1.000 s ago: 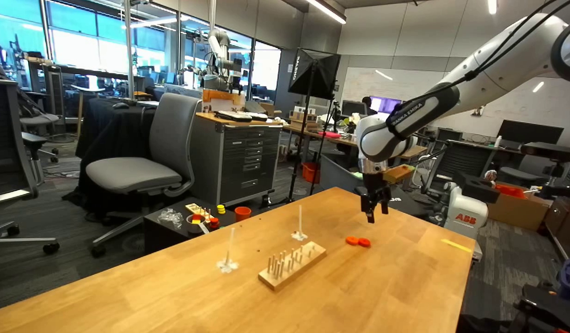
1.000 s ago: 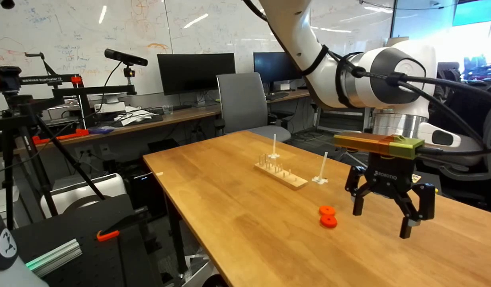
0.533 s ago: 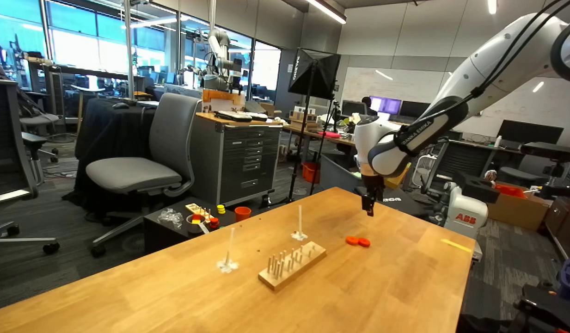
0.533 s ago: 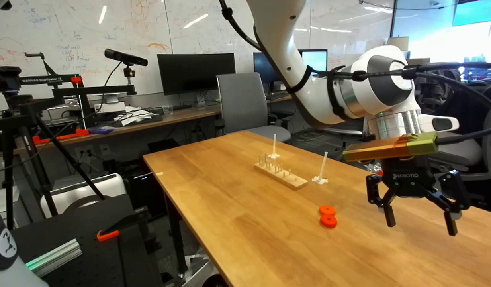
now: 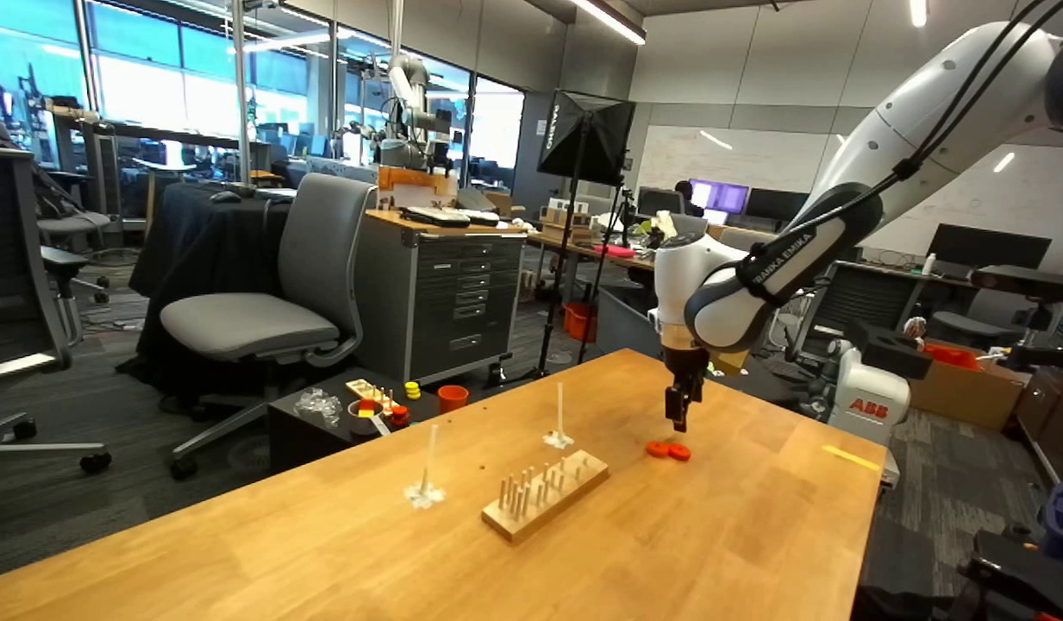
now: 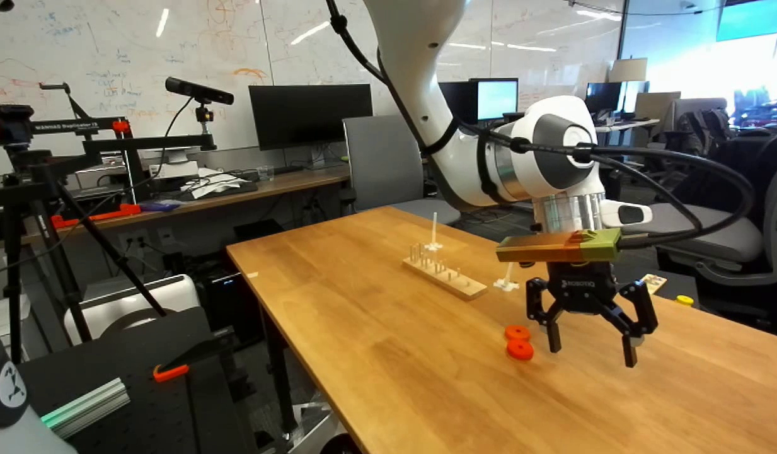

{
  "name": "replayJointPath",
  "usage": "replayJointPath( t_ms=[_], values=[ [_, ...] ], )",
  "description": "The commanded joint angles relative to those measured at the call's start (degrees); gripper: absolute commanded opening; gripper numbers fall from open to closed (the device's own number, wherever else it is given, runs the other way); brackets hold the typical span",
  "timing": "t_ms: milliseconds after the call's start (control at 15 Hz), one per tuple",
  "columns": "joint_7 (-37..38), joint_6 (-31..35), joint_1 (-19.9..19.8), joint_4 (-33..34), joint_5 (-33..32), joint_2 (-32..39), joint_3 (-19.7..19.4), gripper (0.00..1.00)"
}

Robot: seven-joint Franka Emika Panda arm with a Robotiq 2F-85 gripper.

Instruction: Pick the orange ring and put it on the object on the table

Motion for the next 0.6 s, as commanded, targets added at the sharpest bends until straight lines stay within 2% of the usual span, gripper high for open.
replayJointPath(
  t_ms=[0, 533],
  values=[
    [-3.2, 0.1, -0.7, -4.4, 1.7, -4.3, 1.5, 1.0],
    [-6.7, -1.9, -0.9, -4.3, 2.6, -5.4, 2.6, 1.0]
  ],
)
